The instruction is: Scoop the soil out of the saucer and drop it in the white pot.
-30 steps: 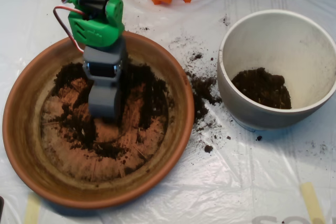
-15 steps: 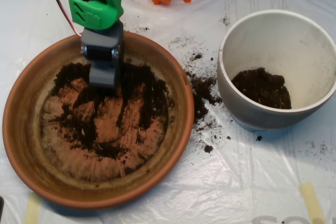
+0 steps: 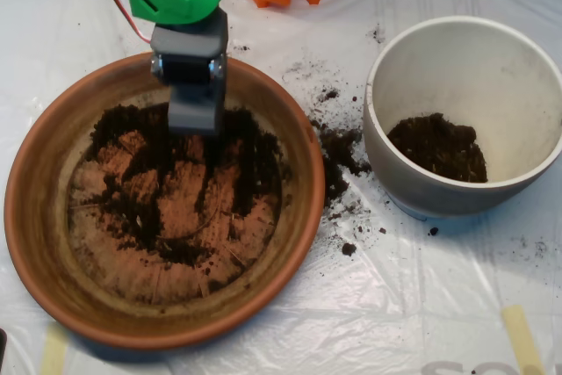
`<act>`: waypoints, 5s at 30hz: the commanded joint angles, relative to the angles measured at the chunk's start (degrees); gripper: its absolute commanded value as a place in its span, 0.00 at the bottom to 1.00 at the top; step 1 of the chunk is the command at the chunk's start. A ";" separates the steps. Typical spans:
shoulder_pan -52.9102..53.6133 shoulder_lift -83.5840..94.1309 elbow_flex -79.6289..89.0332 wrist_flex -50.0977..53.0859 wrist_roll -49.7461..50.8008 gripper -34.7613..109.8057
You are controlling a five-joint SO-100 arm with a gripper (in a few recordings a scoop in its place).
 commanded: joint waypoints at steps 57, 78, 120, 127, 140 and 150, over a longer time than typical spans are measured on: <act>-49.13 -3.25 -39.81 26.10 -0.62 0.45; -14.68 15.03 -19.95 11.69 10.28 0.53; 12.57 -29.53 -14.50 -2.81 0.09 0.67; 11.78 -35.77 -23.82 1.14 -0.35 0.66; 9.84 -40.08 -29.00 5.10 -3.08 0.60; 14.59 -40.78 -26.10 5.36 -6.15 0.52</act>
